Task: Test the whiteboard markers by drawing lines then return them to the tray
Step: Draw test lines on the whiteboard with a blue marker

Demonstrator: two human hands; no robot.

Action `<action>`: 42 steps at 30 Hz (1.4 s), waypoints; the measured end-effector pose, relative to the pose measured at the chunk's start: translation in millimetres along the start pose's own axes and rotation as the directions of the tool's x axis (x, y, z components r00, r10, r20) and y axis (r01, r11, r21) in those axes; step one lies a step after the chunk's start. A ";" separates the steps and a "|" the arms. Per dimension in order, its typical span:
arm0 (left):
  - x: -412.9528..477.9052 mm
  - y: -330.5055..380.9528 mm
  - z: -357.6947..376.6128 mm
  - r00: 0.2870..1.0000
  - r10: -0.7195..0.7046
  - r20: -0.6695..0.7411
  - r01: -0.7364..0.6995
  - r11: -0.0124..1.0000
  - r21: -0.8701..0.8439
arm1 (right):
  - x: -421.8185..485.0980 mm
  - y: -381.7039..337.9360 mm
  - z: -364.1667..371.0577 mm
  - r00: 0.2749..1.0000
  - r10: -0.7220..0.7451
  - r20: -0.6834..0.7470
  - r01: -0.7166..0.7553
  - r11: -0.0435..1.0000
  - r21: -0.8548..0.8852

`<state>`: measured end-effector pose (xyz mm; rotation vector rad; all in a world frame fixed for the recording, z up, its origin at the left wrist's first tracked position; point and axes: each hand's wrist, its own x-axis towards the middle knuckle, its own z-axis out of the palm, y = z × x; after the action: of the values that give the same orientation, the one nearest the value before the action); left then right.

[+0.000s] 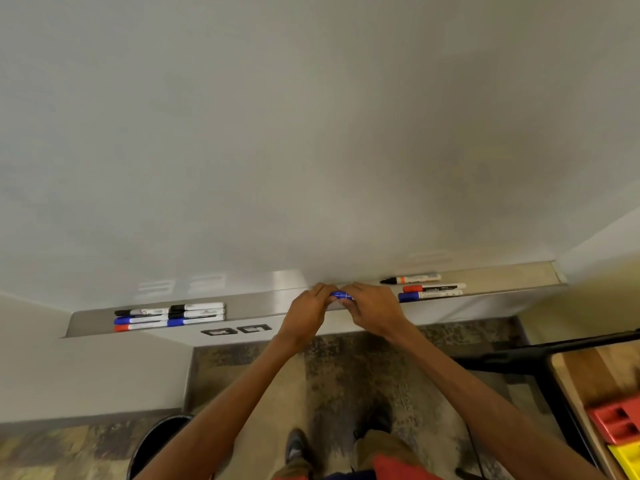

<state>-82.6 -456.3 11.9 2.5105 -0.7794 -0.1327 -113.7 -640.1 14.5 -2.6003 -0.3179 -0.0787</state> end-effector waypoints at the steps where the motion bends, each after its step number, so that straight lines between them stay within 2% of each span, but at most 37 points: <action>1: -2.6 -3.9 -4.2 1.000 0.022 0.006 -0.022 1.000 -0.005 | -0.5 -4.9 0.5 1.000 -0.005 0.006 0.005 1.000 -0.026; 8: -36.5 -31.7 -37.7 0.992 0.125 -0.010 -0.126 0.991 -0.040 | 0.7 -55.6 9.7 1.000 -0.026 -0.003 0.025 0.976 -0.215; 11: -54.5 -46.6 -56.3 0.984 0.177 -0.025 -0.177 0.984 -0.004 | 1.4 -83.1 15.0 0.998 0.007 0.064 0.011 0.964 -0.267; 19: -94.9 -74.7 -119.0 0.924 0.372 -0.091 -0.360 0.925 0.121 | 14.4 -153.7 30.1 0.998 0.009 0.069 0.015 0.939 -0.342; 24: -108.8 -89.9 -147.7 0.909 0.390 -0.149 -0.363 0.914 0.179 | 32.4 -186.6 28.6 0.996 -0.014 0.084 0.042 0.941 -0.337; 31: -121.2 -105.5 -175.4 0.858 0.493 -0.142 -0.431 0.843 0.321 | 46.6 -218.9 22.3 0.992 -0.010 0.127 0.046 0.956 -0.289; 34: -123.3 -107.9 -183.7 0.881 0.456 -0.126 -0.416 0.873 0.253 | 47.8 -223.0 18.2 0.993 -0.047 0.112 0.077 0.959 -0.273; 37: -131.2 -104.9 -188.3 0.951 0.308 -0.031 -0.302 0.946 0.120 | 44.7 -225.0 13.4 0.988 -0.136 0.070 0.151 0.946 -0.287; 42: -137.0 -107.7 -179.4 0.973 0.194 0.127 -0.207 0.973 0.105 | 37.3 -236.5 18.1 0.976 -0.209 0.057 0.215 0.902 -0.375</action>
<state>-100.0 -225.7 107.0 2.5326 -1.1137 -0.1674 -134.2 -424.6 118.4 -2.9390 -0.6494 -0.2155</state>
